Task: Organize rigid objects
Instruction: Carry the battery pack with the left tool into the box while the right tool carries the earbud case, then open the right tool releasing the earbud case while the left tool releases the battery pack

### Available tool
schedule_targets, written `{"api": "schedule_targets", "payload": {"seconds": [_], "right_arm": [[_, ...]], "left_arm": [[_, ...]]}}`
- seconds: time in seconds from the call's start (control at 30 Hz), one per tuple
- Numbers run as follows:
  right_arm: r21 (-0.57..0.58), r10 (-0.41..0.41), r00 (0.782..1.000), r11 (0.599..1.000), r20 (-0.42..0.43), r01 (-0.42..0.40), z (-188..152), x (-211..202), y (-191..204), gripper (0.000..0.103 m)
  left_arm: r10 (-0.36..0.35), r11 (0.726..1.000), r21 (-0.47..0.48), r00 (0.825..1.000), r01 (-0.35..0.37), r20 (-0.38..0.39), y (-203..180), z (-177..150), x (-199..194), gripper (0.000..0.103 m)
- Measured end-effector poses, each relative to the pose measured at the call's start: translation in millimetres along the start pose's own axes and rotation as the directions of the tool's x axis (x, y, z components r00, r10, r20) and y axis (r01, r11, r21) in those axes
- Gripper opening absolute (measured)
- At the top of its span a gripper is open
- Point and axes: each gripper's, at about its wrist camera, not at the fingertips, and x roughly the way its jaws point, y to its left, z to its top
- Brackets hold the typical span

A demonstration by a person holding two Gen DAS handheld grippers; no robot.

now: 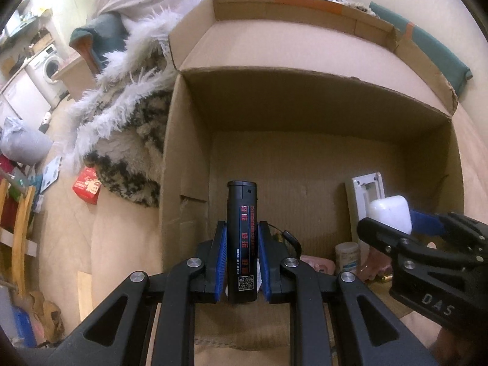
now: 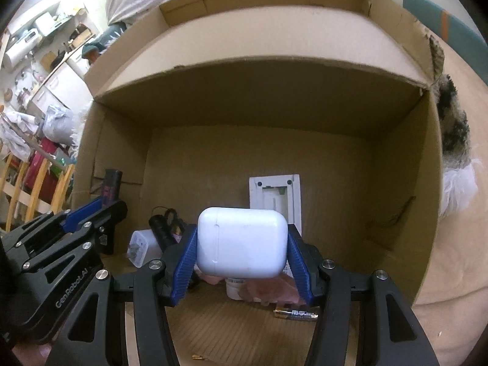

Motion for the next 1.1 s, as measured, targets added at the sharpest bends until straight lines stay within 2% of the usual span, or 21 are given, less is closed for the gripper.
{"api": "schedule_targets", "payload": {"seconds": [0.63, 0.93, 0.97, 1.03, 1.1], "right_arm": [[0.038, 0.005, 0.999, 0.999, -0.047, -0.003, 4, 19, 2, 0.059], [0.066, 0.042, 0.999, 0.997, -0.004, -0.042, 5, 10, -4, 0.059], [0.071, 0.048, 0.999, 0.996, 0.002, -0.048, 6, 8, -4, 0.064], [0.083, 0.044, 0.999, 0.995, 0.023, -0.046, 7, 5, -6, 0.074], [0.102, 0.064, 0.997, 0.992, 0.046, -0.069, 8, 0, -9, 0.074]], "left_arm": [[0.015, 0.999, -0.032, 0.999, -0.017, -0.043, 6, -1, 8, 0.017], [0.030, 0.999, -0.024, 0.998, -0.031, -0.054, 4, -3, 12, 0.017], [0.040, 0.999, -0.019, 0.998, -0.041, -0.055, 4, -4, 12, 0.017], [0.045, 0.999, -0.014, 0.997, -0.046, -0.054, 2, -5, 12, 0.019], [0.037, 0.999, -0.012, 0.998, -0.038, -0.057, 1, -6, 12, 0.033]]}}
